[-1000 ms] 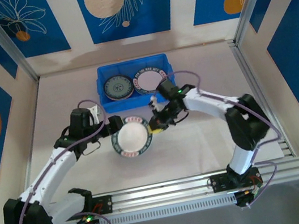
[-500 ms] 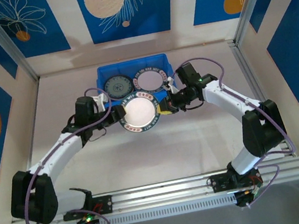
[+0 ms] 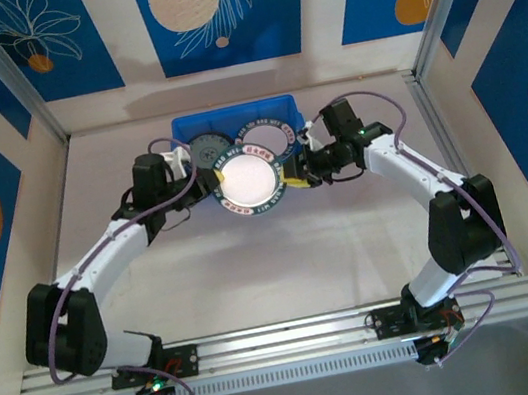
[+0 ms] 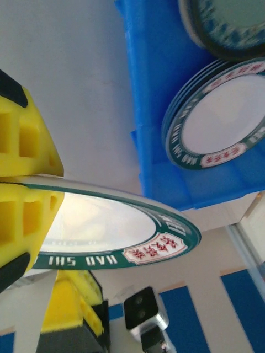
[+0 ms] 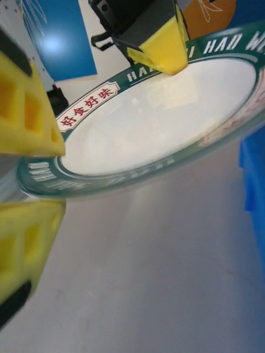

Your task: Place the plates into the plastic bin on the countertop

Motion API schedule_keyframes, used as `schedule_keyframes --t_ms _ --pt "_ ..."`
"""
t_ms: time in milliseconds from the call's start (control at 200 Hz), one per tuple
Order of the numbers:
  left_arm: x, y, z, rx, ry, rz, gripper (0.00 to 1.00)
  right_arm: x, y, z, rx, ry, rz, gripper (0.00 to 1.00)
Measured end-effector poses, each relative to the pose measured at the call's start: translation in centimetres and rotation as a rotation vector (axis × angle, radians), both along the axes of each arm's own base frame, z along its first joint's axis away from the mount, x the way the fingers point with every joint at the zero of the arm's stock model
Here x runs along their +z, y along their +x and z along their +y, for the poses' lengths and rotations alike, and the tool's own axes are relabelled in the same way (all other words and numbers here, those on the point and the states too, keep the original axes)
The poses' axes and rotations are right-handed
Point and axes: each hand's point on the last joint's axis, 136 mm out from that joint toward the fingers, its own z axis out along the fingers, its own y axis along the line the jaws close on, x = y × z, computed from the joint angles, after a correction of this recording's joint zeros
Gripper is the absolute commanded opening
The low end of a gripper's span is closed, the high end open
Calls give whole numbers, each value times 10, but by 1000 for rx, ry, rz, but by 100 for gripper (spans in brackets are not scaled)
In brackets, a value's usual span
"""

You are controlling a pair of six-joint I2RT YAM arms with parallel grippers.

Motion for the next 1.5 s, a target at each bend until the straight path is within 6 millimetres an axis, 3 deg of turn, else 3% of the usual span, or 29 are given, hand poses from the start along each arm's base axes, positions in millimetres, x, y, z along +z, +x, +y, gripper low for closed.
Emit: schedule_keyframes --t_ms 165,390,575,725,935,1131,1501 --pt "12 37 1 69 46 -32 0 11 29 -37 -159 -64 -58 45" --pt "28 97 -7 130 76 -94 0 37 46 -86 -336 -75 -134 45" --pt "18 134 -13 172 103 -99 0 35 47 -95 -370 -73 -131 45" --pt "-3 162 -23 195 132 -81 0 30 47 -99 -381 -76 -119 45" --pt "-32 179 -46 179 166 -33 0 30 50 -110 -409 -77 -117 45" --pt "-53 181 -66 152 190 3 0 28 52 -114 -419 -76 -116 45" --pt "-85 184 -68 173 214 77 0 16 49 -116 -422 -73 -97 45"
